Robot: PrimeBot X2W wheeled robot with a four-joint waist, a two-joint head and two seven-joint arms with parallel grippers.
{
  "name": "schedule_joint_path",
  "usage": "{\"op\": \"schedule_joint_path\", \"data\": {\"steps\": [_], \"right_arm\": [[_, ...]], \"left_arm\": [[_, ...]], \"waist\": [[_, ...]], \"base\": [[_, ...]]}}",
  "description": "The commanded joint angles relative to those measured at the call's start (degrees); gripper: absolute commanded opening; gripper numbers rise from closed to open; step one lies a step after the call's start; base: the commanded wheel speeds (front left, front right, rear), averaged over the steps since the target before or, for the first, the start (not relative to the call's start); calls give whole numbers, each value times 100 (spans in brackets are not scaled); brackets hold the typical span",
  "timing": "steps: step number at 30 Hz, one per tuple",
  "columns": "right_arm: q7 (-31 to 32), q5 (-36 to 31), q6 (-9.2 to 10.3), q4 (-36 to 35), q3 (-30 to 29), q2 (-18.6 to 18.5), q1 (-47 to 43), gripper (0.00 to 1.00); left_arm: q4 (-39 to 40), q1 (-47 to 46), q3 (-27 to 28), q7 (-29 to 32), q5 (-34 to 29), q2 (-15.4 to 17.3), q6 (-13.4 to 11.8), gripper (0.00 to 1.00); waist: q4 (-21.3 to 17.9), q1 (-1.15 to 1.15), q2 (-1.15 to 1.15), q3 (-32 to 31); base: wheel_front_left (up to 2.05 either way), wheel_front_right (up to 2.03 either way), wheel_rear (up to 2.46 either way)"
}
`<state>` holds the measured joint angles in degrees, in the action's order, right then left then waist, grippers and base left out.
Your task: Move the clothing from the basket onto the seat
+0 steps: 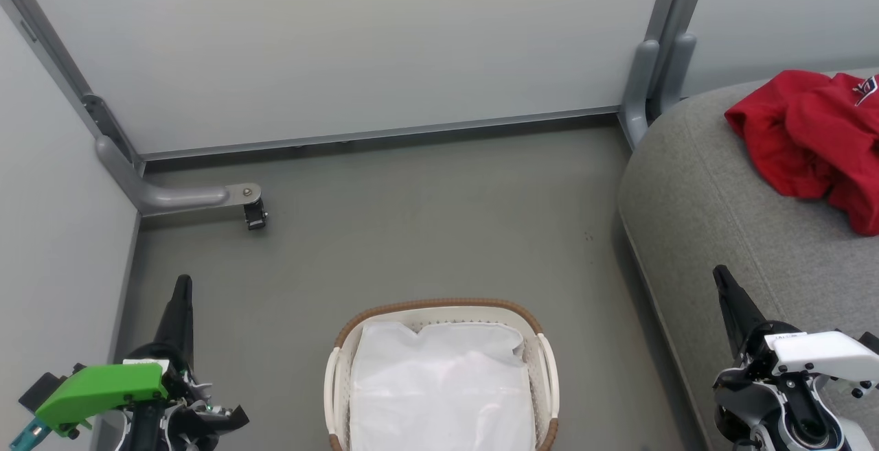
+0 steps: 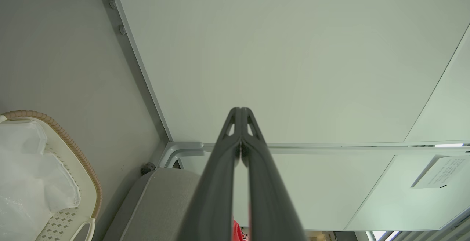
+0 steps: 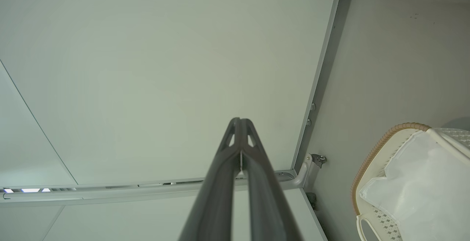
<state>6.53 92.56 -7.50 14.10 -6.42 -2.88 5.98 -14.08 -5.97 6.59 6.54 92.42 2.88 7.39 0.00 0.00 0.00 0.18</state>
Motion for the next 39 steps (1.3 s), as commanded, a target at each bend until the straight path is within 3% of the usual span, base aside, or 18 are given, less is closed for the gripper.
{"op": "schedule_joint_path", "data": {"steps": [1, 39], "right_arm": [[5, -13, 2, -17, -12, -21, 46, 0], [15, -22, 2, -17, -19, -16, 47, 0]], "left_arm": [[7, -58, 14, 20, -5, 3, 29, 0], [7, -58, 15, 23, -9, 1, 29, 0]], "waist": [[0, 0, 0, 0], [0, 0, 0, 0]], "base": [[0, 0, 0], [0, 0, 0]]}}
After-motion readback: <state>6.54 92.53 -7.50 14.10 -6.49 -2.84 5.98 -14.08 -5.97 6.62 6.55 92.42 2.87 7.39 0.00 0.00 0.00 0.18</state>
